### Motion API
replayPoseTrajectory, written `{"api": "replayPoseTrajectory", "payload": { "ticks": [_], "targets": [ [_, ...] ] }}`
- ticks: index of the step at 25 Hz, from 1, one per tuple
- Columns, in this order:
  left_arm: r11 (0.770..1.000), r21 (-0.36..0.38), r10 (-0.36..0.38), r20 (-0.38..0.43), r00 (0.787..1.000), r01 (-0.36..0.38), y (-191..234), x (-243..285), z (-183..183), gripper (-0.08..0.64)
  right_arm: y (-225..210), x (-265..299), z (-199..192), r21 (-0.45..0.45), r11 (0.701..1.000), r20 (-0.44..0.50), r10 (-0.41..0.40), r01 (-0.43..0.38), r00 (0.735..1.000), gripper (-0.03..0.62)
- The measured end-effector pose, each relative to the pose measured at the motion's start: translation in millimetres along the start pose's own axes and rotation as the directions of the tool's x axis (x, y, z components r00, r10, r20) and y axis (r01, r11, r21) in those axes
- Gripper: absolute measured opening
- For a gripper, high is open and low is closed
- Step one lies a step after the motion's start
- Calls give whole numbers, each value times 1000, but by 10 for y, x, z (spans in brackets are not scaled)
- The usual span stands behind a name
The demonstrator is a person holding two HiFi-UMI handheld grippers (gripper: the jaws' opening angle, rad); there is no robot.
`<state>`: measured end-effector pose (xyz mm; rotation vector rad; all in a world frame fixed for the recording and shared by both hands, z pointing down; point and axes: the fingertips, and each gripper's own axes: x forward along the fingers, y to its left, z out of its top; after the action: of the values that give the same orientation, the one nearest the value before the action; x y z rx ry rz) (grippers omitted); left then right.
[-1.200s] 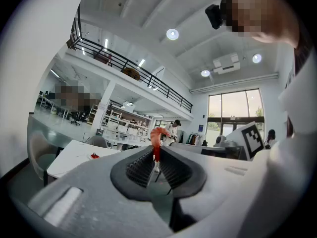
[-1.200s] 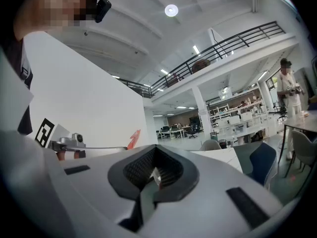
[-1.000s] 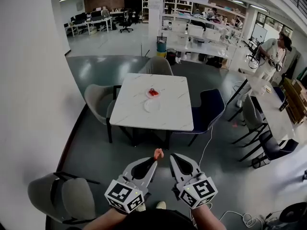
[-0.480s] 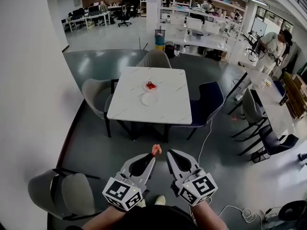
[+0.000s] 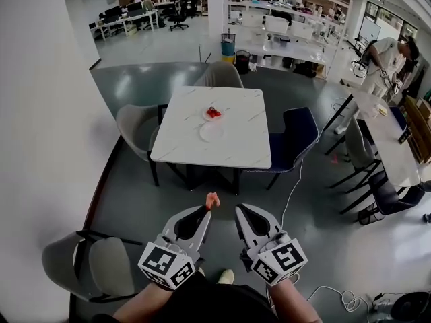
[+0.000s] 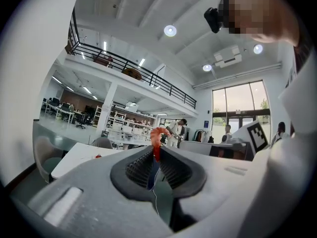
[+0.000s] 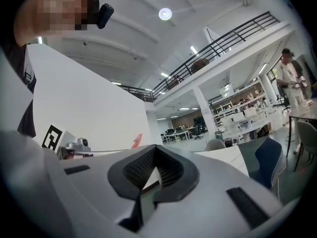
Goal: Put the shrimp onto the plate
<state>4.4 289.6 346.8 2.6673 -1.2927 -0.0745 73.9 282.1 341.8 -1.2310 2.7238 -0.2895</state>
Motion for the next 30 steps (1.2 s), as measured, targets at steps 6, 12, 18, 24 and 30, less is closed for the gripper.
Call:
{"api": "replayPoseTrajectory", "payload": {
  "ticks": [6,12,18,24,30],
  "targets": [
    [1000,-4,13,-6,1000,-13,94,119,11,43,-117,131,20,17,1000,6,1,-1,1000,3],
    [1000,-5,4,-10,1000,-4,487,355,22,43,-270,530,-3,16,1000,-2,-13,13,1000,3],
    [999,-1,-33,7,999,33,1114,730,149,43,-482,1190,32,-14,999,-4,-50,50,999,3],
    [997,-4,-80,7,997,80,1695,1077,261,43,-693,1802,49,-24,994,8,-108,108,994,3],
    [991,-10,-131,-10,991,130,2071,1370,295,43,-841,2195,48,-28,988,20,-154,155,988,3]
  ]
}}
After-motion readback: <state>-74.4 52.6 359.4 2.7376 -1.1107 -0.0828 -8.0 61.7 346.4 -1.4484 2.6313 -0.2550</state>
